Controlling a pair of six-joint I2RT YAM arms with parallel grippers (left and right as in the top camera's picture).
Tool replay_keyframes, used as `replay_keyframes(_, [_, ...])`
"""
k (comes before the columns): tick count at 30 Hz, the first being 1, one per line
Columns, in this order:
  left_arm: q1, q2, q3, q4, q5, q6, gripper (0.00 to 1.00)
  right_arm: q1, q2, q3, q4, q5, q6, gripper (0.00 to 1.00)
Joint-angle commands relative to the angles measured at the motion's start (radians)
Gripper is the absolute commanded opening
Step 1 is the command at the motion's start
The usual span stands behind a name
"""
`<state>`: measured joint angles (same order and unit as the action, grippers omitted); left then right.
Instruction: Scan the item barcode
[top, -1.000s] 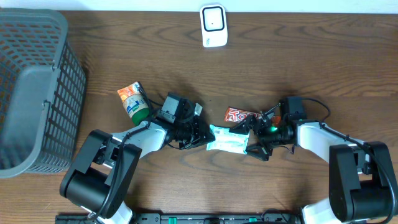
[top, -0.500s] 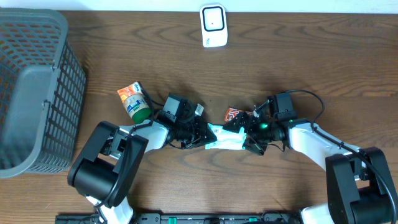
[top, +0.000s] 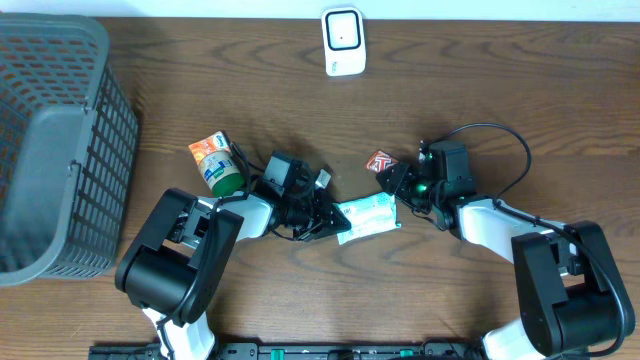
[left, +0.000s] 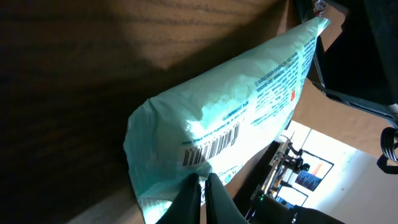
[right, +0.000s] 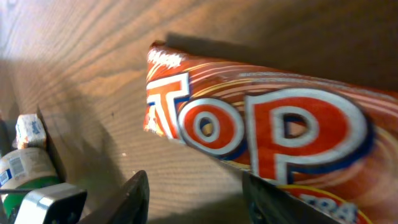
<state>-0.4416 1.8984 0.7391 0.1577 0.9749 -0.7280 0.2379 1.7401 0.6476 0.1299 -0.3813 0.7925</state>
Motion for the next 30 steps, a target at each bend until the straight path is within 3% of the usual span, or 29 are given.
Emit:
replay_keyframes(1, [-0.008,0.042,-0.016,-0.017,-0.062,0.016,0.07,0.025,0.241,-0.161,-0.14,0.303,-0.068,0.57])
replay_keyframes(6, [-0.007,0.042,-0.016,-0.017,-0.062,0.016,0.08,0.059,0.241,-0.167,-0.226,0.262,-0.087,0.86])
replay_keyframes(8, [-0.007,0.042,-0.016,-0.017,-0.062,0.016,0.07,0.061,0.241,-0.179,-0.237,0.23,-0.094,0.92])
replay_keyframes(21, [-0.001,0.042,-0.016,0.006,-0.058,0.021,0.07,0.064,0.241,-0.22,-0.28,0.084,-0.138,0.91])
replay_keyframes(26, [0.068,0.042,-0.015,0.037,-0.016,0.047,0.07,0.063,0.241,-0.203,-0.301,0.051,-0.166,0.95])
replay_keyframes(30, [0.14,0.042,-0.015,0.039,-0.014,0.06,0.07,0.063,0.24,-0.156,-0.423,-0.012,-0.207,0.91])
